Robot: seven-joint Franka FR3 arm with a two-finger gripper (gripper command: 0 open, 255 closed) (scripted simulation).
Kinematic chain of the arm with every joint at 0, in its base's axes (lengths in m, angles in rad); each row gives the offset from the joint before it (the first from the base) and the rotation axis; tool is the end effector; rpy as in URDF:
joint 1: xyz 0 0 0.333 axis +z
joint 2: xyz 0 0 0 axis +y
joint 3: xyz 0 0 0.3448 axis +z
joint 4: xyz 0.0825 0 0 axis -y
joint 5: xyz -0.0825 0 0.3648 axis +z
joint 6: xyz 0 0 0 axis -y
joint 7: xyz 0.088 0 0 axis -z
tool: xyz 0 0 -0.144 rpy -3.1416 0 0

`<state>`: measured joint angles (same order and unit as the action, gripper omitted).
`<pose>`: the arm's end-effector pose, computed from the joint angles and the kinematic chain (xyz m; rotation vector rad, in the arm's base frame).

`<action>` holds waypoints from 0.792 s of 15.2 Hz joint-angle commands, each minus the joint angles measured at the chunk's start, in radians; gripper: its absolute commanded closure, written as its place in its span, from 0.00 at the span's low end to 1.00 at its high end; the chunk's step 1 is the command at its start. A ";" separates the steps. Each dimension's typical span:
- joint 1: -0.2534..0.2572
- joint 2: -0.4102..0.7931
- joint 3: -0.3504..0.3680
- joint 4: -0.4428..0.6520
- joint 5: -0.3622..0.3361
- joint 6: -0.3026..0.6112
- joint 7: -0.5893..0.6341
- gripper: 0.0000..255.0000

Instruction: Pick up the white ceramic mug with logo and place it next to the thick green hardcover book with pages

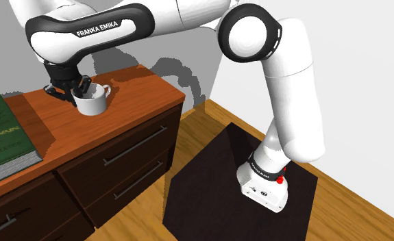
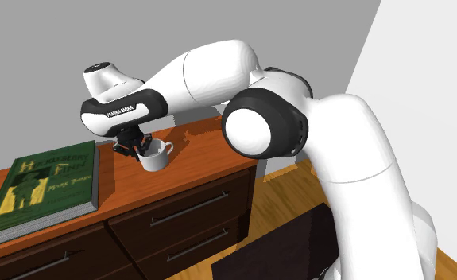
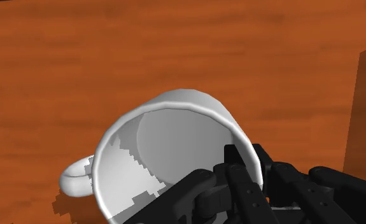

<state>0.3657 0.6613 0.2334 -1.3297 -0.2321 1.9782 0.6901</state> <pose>0.6352 0.3619 0.3446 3.0865 -0.0732 0.0723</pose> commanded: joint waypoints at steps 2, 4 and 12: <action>0.000 0.000 0.000 0.000 0.000 0.000 0.000 0.00; 0.000 0.000 0.000 0.000 0.000 0.000 0.000 0.00; 0.007 -0.033 0.007 0.074 0.011 -0.106 -0.009 0.00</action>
<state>0.3722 0.6295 0.2404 -1.2593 -0.2217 1.8785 0.6813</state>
